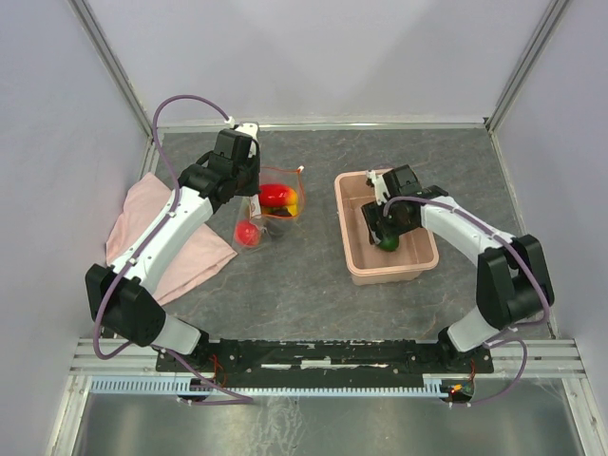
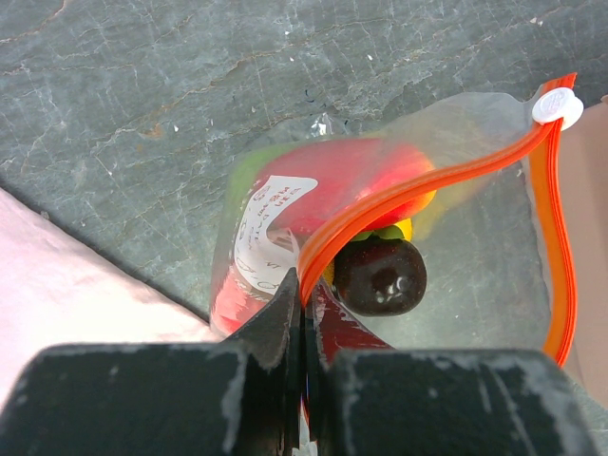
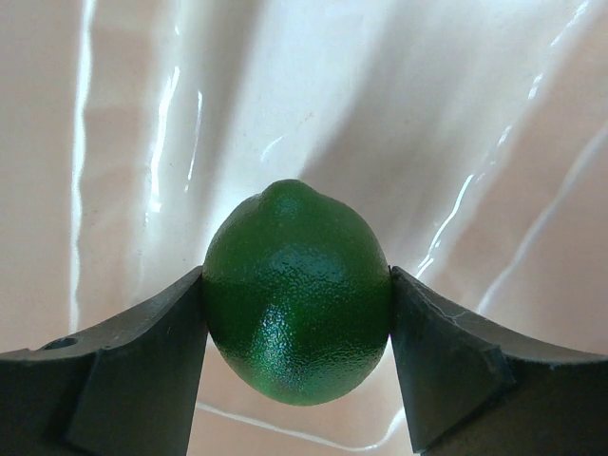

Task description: Place the food in the zip-top bag and seal the zipper

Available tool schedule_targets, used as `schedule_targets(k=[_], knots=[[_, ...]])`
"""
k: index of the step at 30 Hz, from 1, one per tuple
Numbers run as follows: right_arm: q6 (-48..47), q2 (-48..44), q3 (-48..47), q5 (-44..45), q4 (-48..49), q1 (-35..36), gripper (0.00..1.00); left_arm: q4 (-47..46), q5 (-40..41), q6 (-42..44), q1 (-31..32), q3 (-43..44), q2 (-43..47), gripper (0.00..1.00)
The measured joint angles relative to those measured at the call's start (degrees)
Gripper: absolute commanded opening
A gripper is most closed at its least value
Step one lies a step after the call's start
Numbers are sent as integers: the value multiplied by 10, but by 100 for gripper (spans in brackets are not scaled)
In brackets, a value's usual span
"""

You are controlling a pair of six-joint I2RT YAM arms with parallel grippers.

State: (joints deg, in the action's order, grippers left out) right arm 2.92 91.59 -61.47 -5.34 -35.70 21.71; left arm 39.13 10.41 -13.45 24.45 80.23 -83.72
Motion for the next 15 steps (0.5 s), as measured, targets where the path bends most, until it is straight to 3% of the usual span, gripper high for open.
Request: schedule_targets(k=[15], knots=[[17,-113,-78,13,23,6,40,13,-16,0,0,12,-3,3]])
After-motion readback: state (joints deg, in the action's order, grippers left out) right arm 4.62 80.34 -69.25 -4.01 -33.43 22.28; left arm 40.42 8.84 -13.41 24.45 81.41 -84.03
